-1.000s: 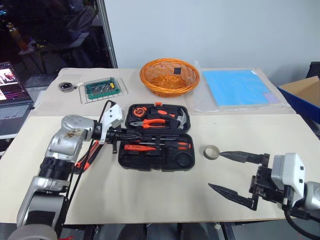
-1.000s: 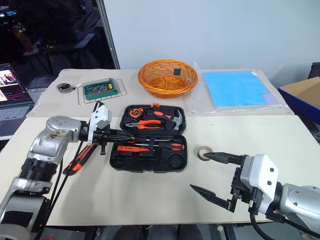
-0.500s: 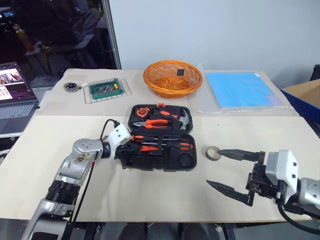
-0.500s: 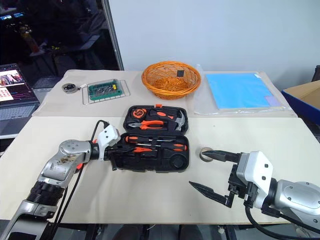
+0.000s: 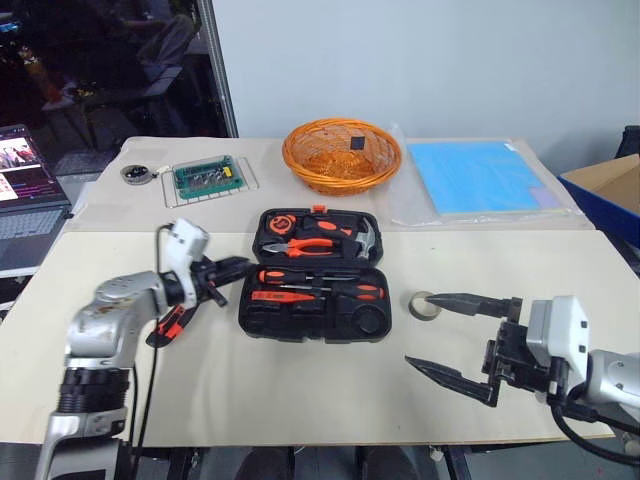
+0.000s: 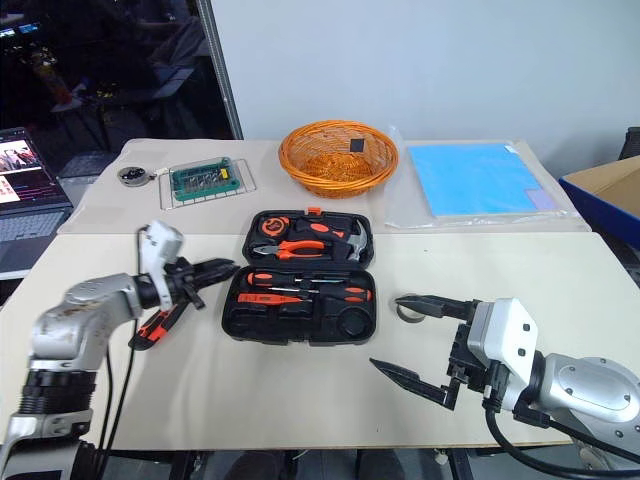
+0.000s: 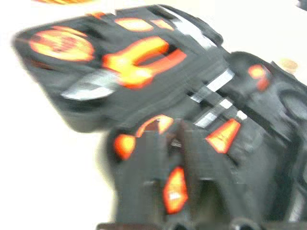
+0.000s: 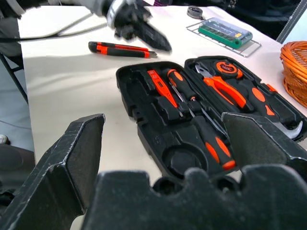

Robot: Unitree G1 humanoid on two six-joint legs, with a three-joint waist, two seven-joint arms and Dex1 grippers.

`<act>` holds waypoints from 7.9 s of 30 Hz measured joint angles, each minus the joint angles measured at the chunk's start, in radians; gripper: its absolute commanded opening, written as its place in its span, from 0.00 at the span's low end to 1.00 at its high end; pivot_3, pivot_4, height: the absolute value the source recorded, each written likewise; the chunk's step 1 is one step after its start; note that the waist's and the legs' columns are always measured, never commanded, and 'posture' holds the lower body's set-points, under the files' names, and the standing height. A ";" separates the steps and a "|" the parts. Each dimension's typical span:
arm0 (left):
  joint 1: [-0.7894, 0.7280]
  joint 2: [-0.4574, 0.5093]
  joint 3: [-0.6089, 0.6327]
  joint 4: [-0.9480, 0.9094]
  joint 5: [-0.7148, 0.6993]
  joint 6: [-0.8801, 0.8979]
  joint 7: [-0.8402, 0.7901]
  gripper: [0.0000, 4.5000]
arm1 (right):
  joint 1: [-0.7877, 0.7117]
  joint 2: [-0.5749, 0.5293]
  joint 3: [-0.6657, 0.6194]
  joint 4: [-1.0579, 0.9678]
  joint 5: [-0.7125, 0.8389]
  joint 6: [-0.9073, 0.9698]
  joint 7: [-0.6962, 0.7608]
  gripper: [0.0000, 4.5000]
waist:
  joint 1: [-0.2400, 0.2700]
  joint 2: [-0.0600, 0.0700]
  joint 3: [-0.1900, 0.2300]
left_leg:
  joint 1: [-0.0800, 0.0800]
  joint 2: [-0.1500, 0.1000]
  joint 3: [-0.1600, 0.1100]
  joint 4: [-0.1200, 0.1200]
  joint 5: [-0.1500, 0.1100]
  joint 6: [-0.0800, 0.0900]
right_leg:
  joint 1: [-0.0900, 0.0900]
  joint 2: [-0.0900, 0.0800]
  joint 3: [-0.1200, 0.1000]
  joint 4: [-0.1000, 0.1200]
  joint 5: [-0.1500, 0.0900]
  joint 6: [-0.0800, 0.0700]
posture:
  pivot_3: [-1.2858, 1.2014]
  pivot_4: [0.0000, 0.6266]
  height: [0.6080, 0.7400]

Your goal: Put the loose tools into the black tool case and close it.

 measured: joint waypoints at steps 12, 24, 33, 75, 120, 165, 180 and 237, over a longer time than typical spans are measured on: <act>0.279 0.203 -0.010 -0.077 0.080 0.105 0.071 1.00 | -0.081 0.003 0.086 0.078 -0.003 -0.039 0.038 1.00 | 0.014 -0.002 0.001 | 0.000 0.000 -0.001 -0.003 0.000 0.000 | 0.000 -0.002 -0.001 -0.002 0.000 -0.001 | 0.52 0.24 1.00; 0.177 0.165 -0.002 -0.182 -0.067 0.123 0.015 0.45 | -0.056 0.003 0.085 0.067 -0.003 -0.040 0.036 1.00 | 0.017 -0.006 0.003 | -0.004 0.001 -0.002 -0.003 0.000 -0.001 | -0.003 -0.003 -0.003 -0.003 0.004 -0.009 | 0.52 0.24 1.00; -0.178 0.256 -0.316 -0.236 -0.056 -0.025 -0.323 0.45 | 0.039 0.006 0.016 0.037 0.000 -0.040 0.014 1.00 | 0.011 -0.003 0.003 | -0.005 -0.001 0.002 -0.003 0.000 -0.001 | -0.002 -0.001 -0.003 -0.003 0.004 -0.008 | 0.52 0.24 1.00; -0.229 0.065 -0.381 0.055 0.042 -0.214 -0.510 0.58 | 0.124 -0.040 -0.077 -0.100 0.086 0.007 -0.071 1.00 | -0.002 -0.003 0.003 | -0.005 0.001 0.000 0.001 -0.001 0.001 | -0.002 0.000 -0.002 0.000 -0.001 0.001 | 0.52 0.24 1.00; 0.082 -0.047 -0.493 -0.184 0.169 -0.130 0.049 0.00 | 0.081 -0.041 0.003 -0.080 0.078 0.021 -0.121 1.00 | 0.008 0.004 -0.007 | 0.003 0.001 0.003 0.000 -0.002 0.002 | 0.004 -0.001 0.002 -0.002 -0.003 0.001 | 0.52 0.24 1.00; 0.172 0.133 -0.215 -0.572 -0.346 0.001 -0.071 0.57 | -0.516 -0.175 0.569 0.476 -0.390 0.363 -0.108 0.01 | -0.001 -0.001 -0.010 | -0.007 0.000 0.002 0.000 -0.004 0.006 | -0.004 -0.001 -0.001 -0.003 -0.001 -0.004 | 0.52 0.24 1.00; 0.397 0.219 -0.046 -0.608 -0.387 -0.040 -0.155 0.57 | -0.796 -0.079 0.803 0.325 -0.330 0.480 0.007 0.01 | 0.001 0.001 -0.003 | -0.006 0.000 0.002 0.000 -0.004 0.006 | -0.005 -0.003 -0.002 -0.004 0.001 -0.008 | 0.52 0.24 1.00; -0.690 -0.202 -0.111 0.979 0.049 -0.040 0.399 0.00 | -1.222 0.457 0.352 1.441 -0.417 0.468 -0.490 0.14 | -0.039 -0.001 0.000 | -0.013 -0.009 -0.002 -0.002 0.002 -0.003 | -0.019 -0.003 -0.001 0.016 0.007 -0.009 | 0.52 0.24 1.00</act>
